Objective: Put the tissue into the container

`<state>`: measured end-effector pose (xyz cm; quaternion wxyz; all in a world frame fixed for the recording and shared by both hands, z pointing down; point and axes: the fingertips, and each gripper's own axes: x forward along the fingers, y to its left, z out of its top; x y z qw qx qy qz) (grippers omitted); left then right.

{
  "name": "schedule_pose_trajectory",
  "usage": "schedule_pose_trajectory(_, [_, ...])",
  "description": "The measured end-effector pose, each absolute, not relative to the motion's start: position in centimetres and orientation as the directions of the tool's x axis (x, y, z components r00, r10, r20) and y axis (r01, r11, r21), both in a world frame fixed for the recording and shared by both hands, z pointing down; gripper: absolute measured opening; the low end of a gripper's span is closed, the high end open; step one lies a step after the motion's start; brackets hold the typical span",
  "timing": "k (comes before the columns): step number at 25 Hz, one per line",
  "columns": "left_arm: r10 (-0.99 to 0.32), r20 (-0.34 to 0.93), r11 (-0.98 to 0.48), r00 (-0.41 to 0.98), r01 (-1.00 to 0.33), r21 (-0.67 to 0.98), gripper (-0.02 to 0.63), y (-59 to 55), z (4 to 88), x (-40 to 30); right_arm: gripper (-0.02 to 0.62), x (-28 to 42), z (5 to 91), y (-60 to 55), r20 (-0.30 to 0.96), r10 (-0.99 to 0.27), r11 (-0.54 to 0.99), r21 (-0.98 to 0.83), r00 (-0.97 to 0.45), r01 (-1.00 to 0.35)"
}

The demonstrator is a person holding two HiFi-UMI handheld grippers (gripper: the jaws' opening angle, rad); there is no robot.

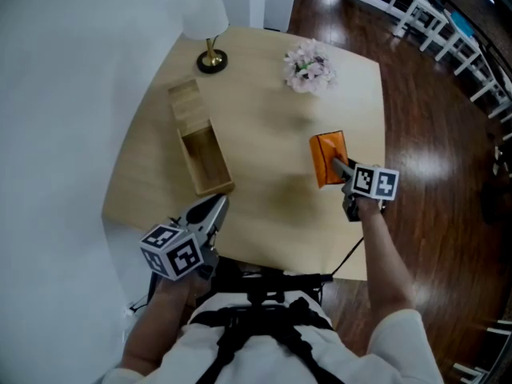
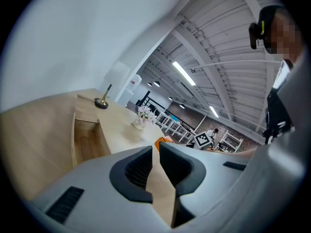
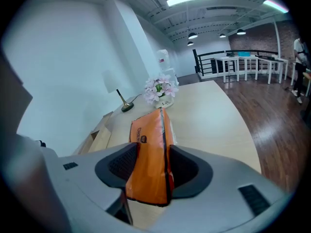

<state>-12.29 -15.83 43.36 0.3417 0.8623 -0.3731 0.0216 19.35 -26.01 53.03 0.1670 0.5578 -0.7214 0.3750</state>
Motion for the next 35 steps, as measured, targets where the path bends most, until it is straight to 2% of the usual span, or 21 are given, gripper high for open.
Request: schedule_pose_trajectory(35, [-0.664, 0.288, -0.447, 0.69, -0.675, 0.587, 0.031, -17.7, 44.6, -24.1, 0.193, 0.0, 49.7, -29.6, 0.589, -0.67, 0.22, -0.424, -0.452, -0.879])
